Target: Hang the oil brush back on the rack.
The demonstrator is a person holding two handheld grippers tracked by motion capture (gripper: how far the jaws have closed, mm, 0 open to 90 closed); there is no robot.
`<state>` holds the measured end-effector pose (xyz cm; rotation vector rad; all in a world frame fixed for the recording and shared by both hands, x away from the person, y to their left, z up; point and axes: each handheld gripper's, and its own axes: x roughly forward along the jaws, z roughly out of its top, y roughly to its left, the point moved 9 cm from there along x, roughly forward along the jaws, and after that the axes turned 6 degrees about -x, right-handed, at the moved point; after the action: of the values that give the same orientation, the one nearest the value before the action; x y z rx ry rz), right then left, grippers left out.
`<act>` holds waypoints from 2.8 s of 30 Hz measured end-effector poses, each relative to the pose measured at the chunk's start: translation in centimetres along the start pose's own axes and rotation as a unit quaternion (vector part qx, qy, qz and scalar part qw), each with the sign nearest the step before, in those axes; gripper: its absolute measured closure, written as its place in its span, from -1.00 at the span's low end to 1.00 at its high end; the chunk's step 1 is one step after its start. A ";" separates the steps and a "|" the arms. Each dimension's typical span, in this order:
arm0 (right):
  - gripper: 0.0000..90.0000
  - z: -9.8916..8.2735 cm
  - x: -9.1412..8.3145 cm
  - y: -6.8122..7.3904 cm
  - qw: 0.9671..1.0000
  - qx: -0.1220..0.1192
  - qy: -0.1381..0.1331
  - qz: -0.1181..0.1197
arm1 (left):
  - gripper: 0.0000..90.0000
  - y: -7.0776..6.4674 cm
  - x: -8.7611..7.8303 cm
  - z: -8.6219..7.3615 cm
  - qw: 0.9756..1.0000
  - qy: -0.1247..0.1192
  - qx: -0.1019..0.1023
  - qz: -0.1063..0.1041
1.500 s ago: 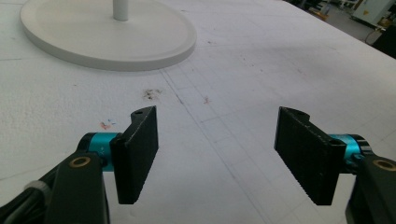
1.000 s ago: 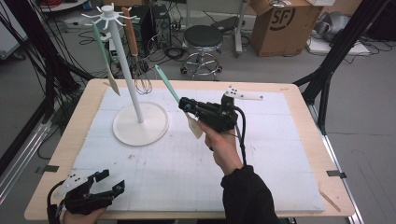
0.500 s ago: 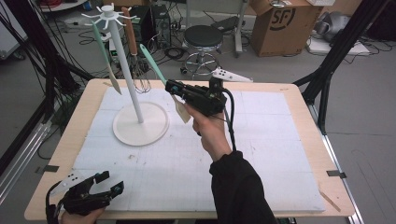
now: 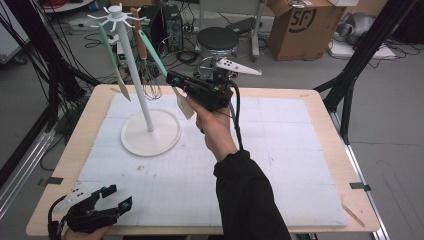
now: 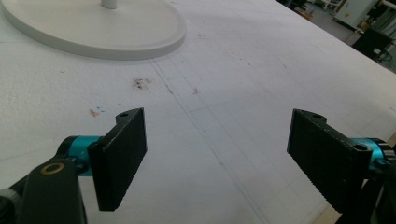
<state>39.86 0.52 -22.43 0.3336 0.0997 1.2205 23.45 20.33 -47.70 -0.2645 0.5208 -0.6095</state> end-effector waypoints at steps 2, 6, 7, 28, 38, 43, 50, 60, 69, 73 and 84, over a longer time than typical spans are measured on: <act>0.83 0.2 0.2 -0.1 1.000 0.001 -0.001 -0.002 | -0.54 -0.1 0.0 -0.1 1.000 0.002 0.002 0.000; 0.83 0.7 0.5 0.1 1.000 -0.001 -0.002 0.001 | -0.54 0.0 0.0 -0.1 1.000 0.002 0.005 0.001; 0.83 0.8 0.6 0.2 1.000 -0.002 -0.003 0.003 | -0.54 0.0 0.0 0.0 1.000 0.001 0.004 0.002; 0.83 0.7 1.8 -0.3 1.000 0.007 0.003 0.001 | -0.53 0.0 -0.1 -0.1 1.000 0.003 0.008 0.005; 0.83 0.5 2.5 -0.4 1.000 0.008 0.007 -0.005 | -0.53 0.0 -0.1 0.0 1.000 0.001 0.008 0.002; 0.83 0.5 2.8 -0.5 1.000 0.006 0.011 -0.008 | -0.53 0.0 -0.2 0.0 1.000 0.001 0.008 0.005; 0.83 0.3 3.3 -0.8 1.000 0.010 0.013 -0.011 | -0.53 0.0 -0.3 0.0 1.000 -0.001 0.007 0.003; 0.82 0.0 3.6 -0.9 1.000 0.012 0.017 -0.012 | -0.54 0.0 -0.4 0.1 1.000 -0.004 0.009 0.000; 0.62 -0.4 3.8 -1.6 0.999 0.026 0.022 -0.028 | -0.54 -0.1 -0.5 0.1 1.000 -0.006 0.011 -0.001; 0.49 -0.5 3.8 -1.7 0.999 0.025 0.025 -0.032 | -0.55 -0.1 -0.5 0.1 1.000 -0.006 0.011 -0.001; 0.16 -2.2 1.4 -2.1 0.997 0.031 0.042 -0.059 | -0.60 -0.2 -0.6 0.2 1.000 -0.014 0.003 -0.008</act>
<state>41.68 1.67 -24.96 0.3255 0.2263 1.1151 23.03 20.58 -47.20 -0.2711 0.4898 -0.6218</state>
